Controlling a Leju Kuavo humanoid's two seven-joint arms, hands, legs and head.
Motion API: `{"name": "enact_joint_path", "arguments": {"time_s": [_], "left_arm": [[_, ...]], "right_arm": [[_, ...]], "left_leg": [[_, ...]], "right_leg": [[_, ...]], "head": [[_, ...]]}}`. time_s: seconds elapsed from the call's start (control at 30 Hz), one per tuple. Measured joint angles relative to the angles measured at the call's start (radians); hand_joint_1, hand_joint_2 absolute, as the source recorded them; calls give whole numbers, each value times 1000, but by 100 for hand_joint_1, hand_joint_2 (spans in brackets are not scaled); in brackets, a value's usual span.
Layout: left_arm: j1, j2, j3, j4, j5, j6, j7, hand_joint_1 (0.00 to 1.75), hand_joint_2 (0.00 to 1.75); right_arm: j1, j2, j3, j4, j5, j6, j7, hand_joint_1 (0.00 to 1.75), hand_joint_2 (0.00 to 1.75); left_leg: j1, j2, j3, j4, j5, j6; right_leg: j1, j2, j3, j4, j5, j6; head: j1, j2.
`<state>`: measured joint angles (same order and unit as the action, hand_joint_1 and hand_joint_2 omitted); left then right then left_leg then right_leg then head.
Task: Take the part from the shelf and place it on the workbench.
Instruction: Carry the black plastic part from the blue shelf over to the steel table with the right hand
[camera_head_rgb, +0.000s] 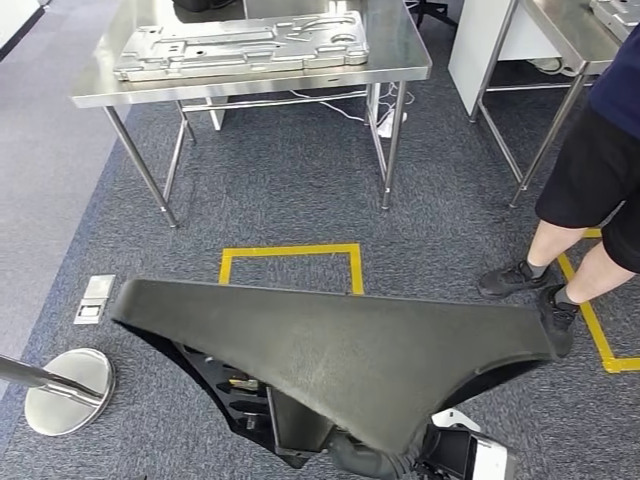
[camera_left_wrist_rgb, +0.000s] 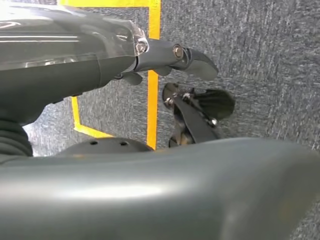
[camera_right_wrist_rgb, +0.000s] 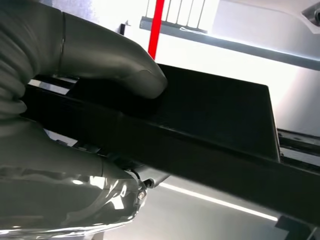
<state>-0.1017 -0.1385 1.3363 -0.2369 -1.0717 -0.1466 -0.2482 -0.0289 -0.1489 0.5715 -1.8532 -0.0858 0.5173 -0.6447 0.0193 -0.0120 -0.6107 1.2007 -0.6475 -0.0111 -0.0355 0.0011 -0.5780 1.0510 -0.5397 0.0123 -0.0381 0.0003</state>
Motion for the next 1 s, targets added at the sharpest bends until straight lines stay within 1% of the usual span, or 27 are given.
{"name": "enact_joint_path", "arguments": {"time_s": [0.03,0.07,0.1,0.13,0.17,0.2,0.23,0.27,0.3,0.33,0.4,0.43,0.47,0.53,0.57,0.6,0.63,0.67,0.7,0.73,0.77,0.8,0.83,0.9,0.93,0.97,1.0], "left_arm": [[1,0,0,0,0,0,0,0,175],[2,0,0,0,-1,1,0,0,175],[3,0,0,0,-1,1,0,0,175],[4,0,0,0,-1,1,0,0,175],[4,0,0,0,-2,2,0,0,175],[4,0,0,0,-2,4,0,0,175],[4,1,0,0,-3,5,0,0,175],[4,1,0,0,-5,7,1,0,175],[3,1,0,0,-6,8,1,0,175],[3,1,-1,0,-8,9,1,0,175],[3,1,-1,0,-10,10,1,0,175],[3,1,-1,0,-10,10,1,0,175],[3,1,-1,0,-11,10,1,0,175],[3,0,-1,0,-12,9,1,0,175],[3,0,-1,0,-12,9,1,0,175],[4,0,-1,0,-12,9,1,0,175],[4,0,-1,0,-12,9,2,0,175],[4,0,-1,0,-12,9,2,0,175],[4,0,-1,0,-12,8,2,0,175],[3,-1,-1,0,-12,8,2,0,175],[3,-1,-1,0,-12,8,2,0,175],[2,-2,-1,0,-12,8,2,0,175],[2,-2,-1,0,-12,8,2,0,175],[1,-2,-1,0,-12,8,1,0,175],[0,-2,-1,0,-12,7,0,0,175],[0,-2,-1,0,-12,7,-1,0,175],[0,-1,-1,0,-12,6,-2,0,175]], "right_arm": [[1,0,0,0,0,0,0,175,175],[2,0,0,0,0,0,0,175,175],[3,0,0,0,0,0,0,175,175],[3,0,0,0,0,0,0,175,175],[3,0,0,0,0,0,0,175,175],[3,1,0,0,0,0,0,175,175],[3,1,0,-1,0,0,-1,175,175],[3,2,0,-1,0,0,-1,175,175],[4,2,0,-2,-1,0,-1,175,175],[4,2,0,-3,-1,0,-1,175,175],[4,2,0,-5,-1,0,-2,175,175],[4,2,0,-6,-1,0,-2,175,175],[4,2,0,-6,-1,0,-3,175,175],[5,2,-1,-5,-1,0,-3,175,175],[7,2,-1,-5,-1,0,-3,175,175],[8,2,-1,-4,-1,0,-3,175,175],[9,2,-1,-4,-1,0,-3,175,175],[9,2,-1,-4,-1,0,-3,175,175],[9,2,-1,-4,-1,0,-4,175,175],[8,2,-1,-4,-2,0,-4,175,175],[8,2,-2,-4,-2,0,-4,175,175],[8,2,-2,-4,-2,0,-4,175,175],[8,2,-3,-4,-3,0,-4,175,175],[8,3,-4,-5,-4,0,-6,175,175],[7,3,-5,-5,-5,0,-6,175,175],[7,4,-5,-6,-5,0,-7,175,175],[7,5,-5,-6,-6,0,-8,175,175]], "left_leg": [[0,2,-41,68,-21,0],[0,2,-71,113,-26,1],[-1,3,-85,121,-10,6],[-4,3,-78,88,26,12],[-7,3,-58,26,73,22],[-11,4,-33,-37,110,33],[-17,5,-13,-87,136,42],[-22,5,-1,-117,145,49],[-25,6,4,-127,140,53],[-28,6,5,-134,137,55],[-23,6,12,-151,133,57],[-21,6,17,-158,135,59],[-18,6,22,-165,136,60],[-21,6,25,-166,133,65],[-22,6,26,-166,132,66],[-24,6,28,-166,130,67],[-25,5,33,-165,127,68],[-26,4,39,-165,123,67],[-27,3,45,-165,119,66],[-29,2,49,-164,115,63],[-30,2,51,-163,112,59],[-30,2,50,-163,110,55],[-30,2,50,-163,109,51],[-29,2,51,-162,104,41],[-28,2,45,-147,92,35],[-26,3,30,-112,71,28],[-22,3,4,-57,42,20]], "right_leg": [[1,-3,3,0,-3,-3],[3,-5,6,0,-7,-4],[5,-6,11,0,-11,-5],[8,-7,19,0,-16,-5],[10,-7,28,0,-21,-5],[12,-7,36,-2,-27,-4],[13,-7,43,-3,-31,-3],[13,-8,45,-4,-34,0],[13,-8,45,-5,-36,4],[13,-9,45,-7,-37,10],[12,-10,46,-5,-45,21],[13,-10,39,14,-59,24],[14,-9,20,53,-82,26],[15,-7,-48,178,-135,28],[15,-6,-82,231,-147,29],[16,-6,-100,253,-139,30],[16,-6,-99,236,-112,29],[17,-6,-79,181,-68,27],[19,-5,-50,114,-29,22],[21,-4,-25,54,-1,16],[23,-3,-7,12,13,10],[25,-1,0,-5,13,6],[27,0,0,-11,11,2],[23,-1,4,-18,12,-6],[19,-3,7,-22,13,-10],[14,-6,10,-25,13,-14],[12,-8,12,-26,12,-16]], "head": [[0,0],[0,0],[0,0],[0,0],[0,0],[0,0],[0,0],[0,0],[0,0],[0,0],[0,0],[1,0],[1,0],[2,0],[2,0],[2,0],[2,0],[2,0],[1,0],[1,0],[1,0],[1,0],[0,0],[0,0],[-1,0],[-1,0],[-2,0]]}}
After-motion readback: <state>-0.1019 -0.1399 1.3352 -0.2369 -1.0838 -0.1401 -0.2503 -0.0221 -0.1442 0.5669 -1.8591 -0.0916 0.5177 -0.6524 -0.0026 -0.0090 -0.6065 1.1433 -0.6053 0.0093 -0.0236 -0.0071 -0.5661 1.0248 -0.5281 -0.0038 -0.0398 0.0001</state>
